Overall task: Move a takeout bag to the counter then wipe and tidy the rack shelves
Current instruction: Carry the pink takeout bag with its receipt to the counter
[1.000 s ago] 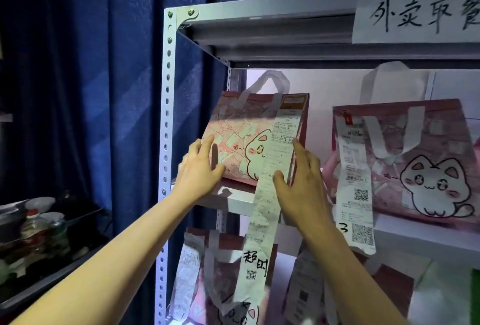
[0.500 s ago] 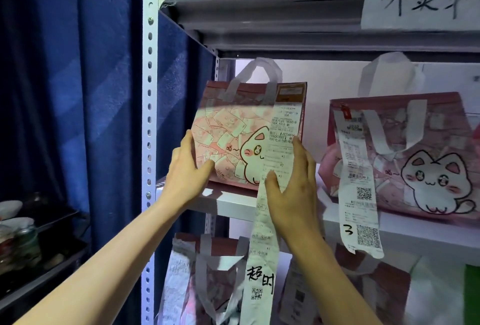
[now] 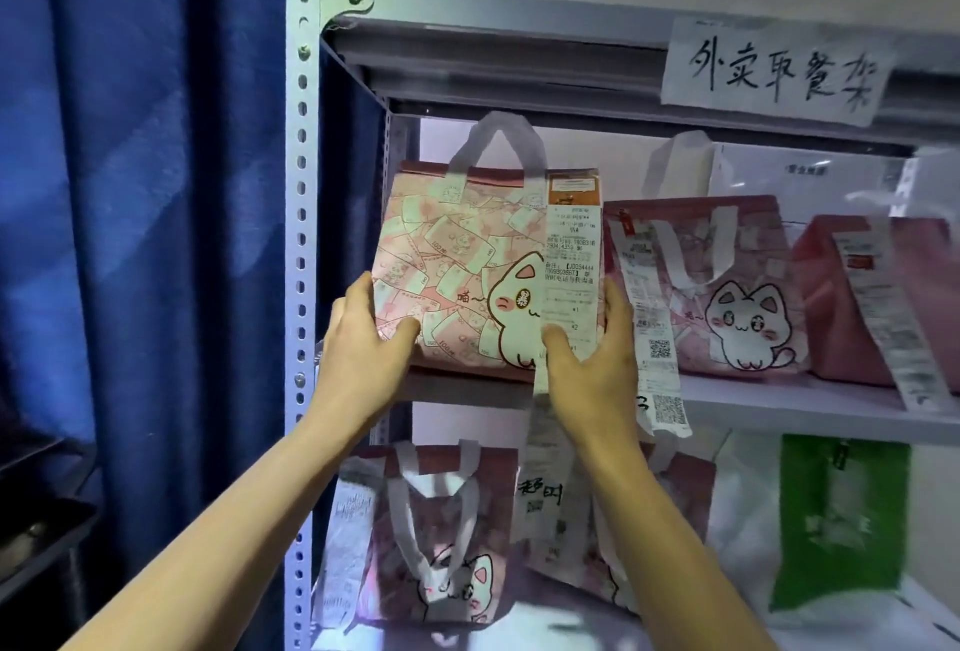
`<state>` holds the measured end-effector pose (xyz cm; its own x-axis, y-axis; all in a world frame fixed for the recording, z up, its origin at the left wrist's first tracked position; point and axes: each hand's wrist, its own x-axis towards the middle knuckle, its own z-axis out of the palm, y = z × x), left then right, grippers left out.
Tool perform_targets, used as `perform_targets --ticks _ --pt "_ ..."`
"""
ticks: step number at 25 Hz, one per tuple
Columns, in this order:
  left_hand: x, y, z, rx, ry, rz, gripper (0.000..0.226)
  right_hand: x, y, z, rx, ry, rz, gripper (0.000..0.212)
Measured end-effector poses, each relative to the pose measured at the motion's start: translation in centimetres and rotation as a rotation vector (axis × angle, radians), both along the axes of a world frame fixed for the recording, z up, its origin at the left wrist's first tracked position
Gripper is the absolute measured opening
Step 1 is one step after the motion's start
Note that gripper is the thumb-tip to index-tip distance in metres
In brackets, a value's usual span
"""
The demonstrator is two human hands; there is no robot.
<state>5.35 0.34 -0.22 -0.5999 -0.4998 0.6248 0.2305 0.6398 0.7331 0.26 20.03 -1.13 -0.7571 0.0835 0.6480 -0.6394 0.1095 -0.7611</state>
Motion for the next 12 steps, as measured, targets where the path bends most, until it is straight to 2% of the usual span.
perform_targets --ticks 7,12 --pt "6.2 0.6 -0.3 -0.019 0.046 -0.059 0.059 6.4 0.2 -0.8 -0.055 0.021 -0.059 0.066" --pt "10.3 0.9 -1.3 0.023 0.06 -0.118 0.064 11.4 0.2 -2.1 -0.09 0.013 -0.088 0.07"
